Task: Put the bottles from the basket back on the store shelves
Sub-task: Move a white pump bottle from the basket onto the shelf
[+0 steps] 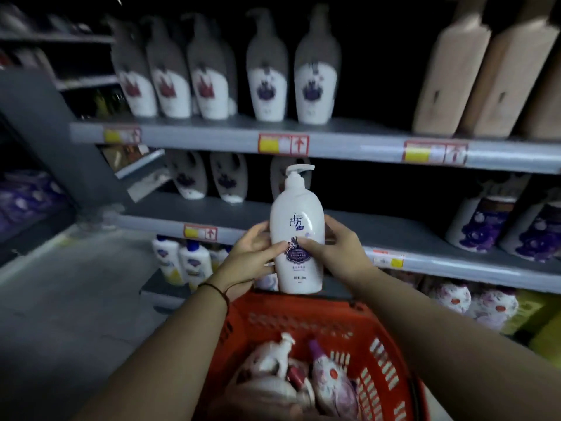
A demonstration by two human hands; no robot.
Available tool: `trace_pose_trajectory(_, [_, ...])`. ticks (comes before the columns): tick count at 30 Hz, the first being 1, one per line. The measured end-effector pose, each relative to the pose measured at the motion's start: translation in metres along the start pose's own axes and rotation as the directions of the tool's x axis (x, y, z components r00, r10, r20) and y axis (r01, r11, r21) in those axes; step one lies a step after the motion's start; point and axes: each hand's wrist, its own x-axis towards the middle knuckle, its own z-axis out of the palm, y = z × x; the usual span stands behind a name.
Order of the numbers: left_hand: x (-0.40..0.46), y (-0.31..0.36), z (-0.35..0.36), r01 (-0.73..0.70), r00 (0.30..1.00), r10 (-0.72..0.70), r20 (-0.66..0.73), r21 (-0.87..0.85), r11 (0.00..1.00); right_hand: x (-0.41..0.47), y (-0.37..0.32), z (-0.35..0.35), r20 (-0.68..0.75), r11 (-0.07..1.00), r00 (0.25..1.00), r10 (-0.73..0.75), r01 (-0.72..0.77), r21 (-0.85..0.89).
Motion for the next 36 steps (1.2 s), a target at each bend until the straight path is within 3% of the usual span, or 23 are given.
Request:
trace_pose_trajectory(3, [0.000,0.043,-0.005,-0.114,0.993,0.113,-0.037,-0.039,0.993,0.002,-0.046,0.000,0.140,0.991,0.983,-0.117,0.107,0.074])
trace_pose_trajectory(5, [0.001,0.071,-0.008,-0.179,0.983,0.177,-0.052,-0.038,0.983,0.007,-0.073,-0.001,0.158,0.985,0.973,-0.168,0.159,0.063])
trace_pose_trajectory(11, [0.014,0.144,-0.006,-0.348,0.933,0.343,-0.110,-0.025,0.937,0.043,-0.137,0.006,-0.034,0.979,0.983,-0.178,0.180,0.096])
trace_pose_trajectory(16, [0.046,0.195,-0.022,-0.417,0.908,0.413,0.072,0.068,0.906,0.100,-0.176,0.018,-0.127,0.972,0.967,-0.220,0.228,0.053])
trace_pose_trajectory(20, [0.091,0.228,-0.034,-0.439,0.898,0.441,0.018,0.125,0.890,0.158,-0.190,0.030,-0.163,0.968,0.959,-0.233,0.244,0.052])
trace_pose_trajectory(25, [0.149,0.238,-0.051,-0.501,0.861,0.509,-0.010,0.161,0.850,0.222,-0.191,0.040,-0.198,0.943,0.923,-0.330,0.329,-0.041])
trace_pose_trajectory(36, [0.210,0.212,-0.071,-0.495,0.854,0.519,0.031,0.357,0.792,0.254,-0.161,0.050,-0.180,0.953,0.944,-0.275,0.242,-0.183])
